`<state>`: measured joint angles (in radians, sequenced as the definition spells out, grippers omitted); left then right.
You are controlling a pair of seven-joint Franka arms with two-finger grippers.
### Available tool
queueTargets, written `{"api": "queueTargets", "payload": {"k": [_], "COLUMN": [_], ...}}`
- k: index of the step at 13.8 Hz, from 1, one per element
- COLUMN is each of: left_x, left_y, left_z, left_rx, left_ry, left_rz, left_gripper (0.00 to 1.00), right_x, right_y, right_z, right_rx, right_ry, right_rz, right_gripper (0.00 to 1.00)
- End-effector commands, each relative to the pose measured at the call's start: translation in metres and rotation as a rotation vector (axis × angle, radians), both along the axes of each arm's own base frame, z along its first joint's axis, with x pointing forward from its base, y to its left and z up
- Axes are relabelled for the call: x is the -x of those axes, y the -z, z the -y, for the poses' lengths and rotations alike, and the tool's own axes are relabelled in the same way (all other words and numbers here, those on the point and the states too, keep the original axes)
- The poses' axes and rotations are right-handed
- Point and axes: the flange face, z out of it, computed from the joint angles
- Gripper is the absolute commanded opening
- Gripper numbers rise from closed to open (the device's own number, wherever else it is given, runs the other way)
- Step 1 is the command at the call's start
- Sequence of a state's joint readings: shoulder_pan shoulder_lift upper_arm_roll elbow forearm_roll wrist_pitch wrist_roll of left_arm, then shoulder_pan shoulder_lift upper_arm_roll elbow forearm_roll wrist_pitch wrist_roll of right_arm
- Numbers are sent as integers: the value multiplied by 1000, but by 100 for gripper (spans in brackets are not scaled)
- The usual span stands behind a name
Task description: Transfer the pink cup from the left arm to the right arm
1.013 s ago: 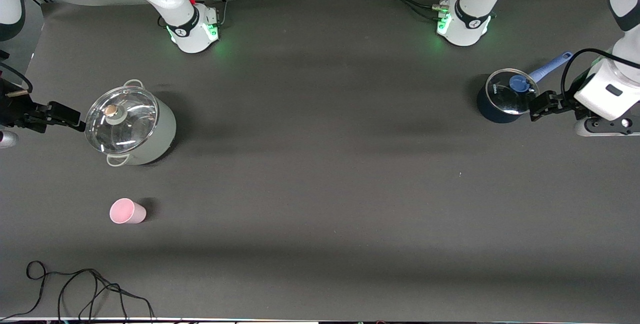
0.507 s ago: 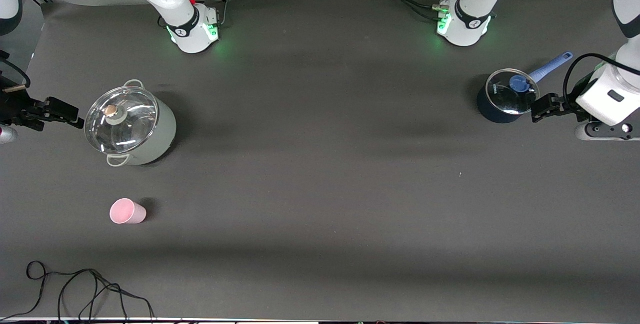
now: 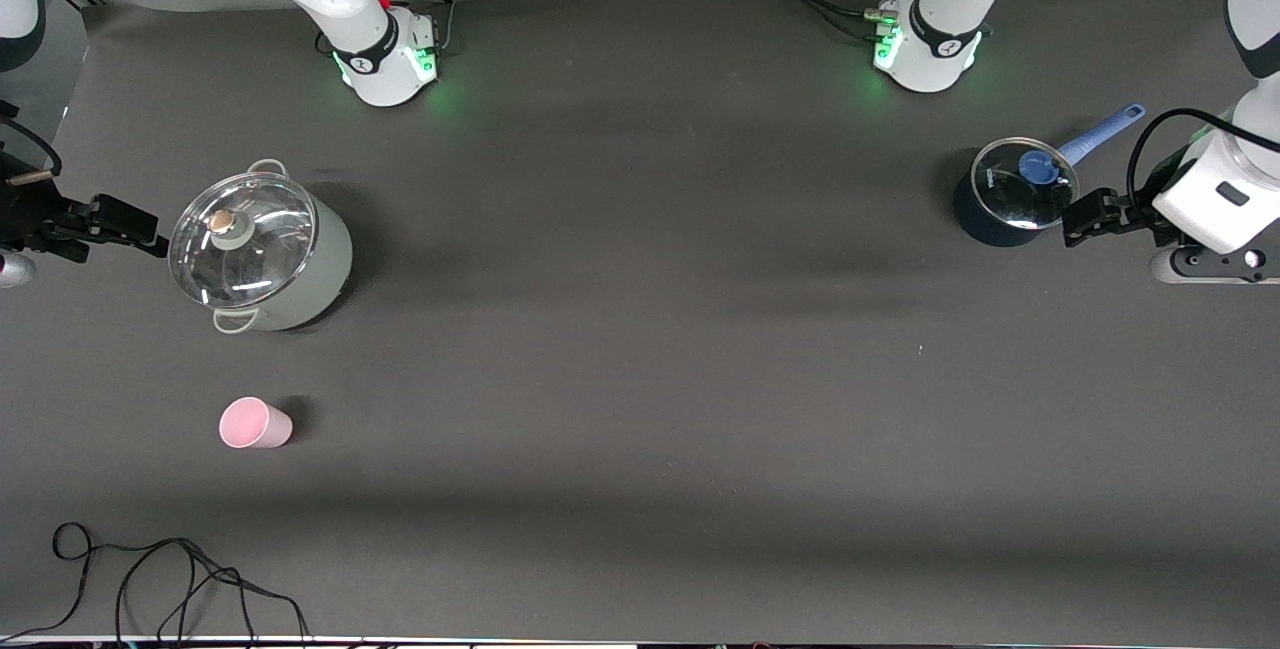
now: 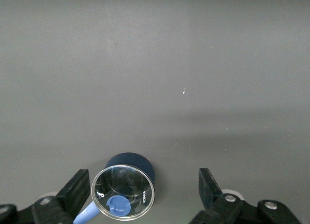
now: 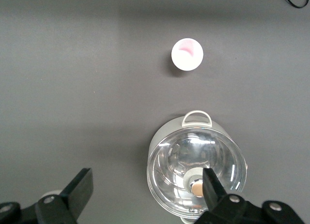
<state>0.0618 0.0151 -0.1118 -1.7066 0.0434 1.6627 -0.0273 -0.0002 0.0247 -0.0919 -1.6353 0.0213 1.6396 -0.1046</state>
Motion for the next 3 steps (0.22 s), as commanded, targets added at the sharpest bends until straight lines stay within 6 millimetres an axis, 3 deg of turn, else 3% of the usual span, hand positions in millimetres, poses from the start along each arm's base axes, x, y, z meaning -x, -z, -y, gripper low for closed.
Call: {"api": "queueTargets", "payload": {"k": [1,3], "left_x": [-2,-2], "left_y": [-3,-3], "left_z": [-1,0], "left_rx": [3,3], "left_ry": [12,15], "left_rz": [-6,-6], "left_gripper": [100,100], "right_x": [5,4], "right_y": [-5,-3], "right_z": [-3,-3], "right_rx": [16,16], "right_ry": [4,5], "right_rz": [8,5], "right_gripper": [100,100]}}
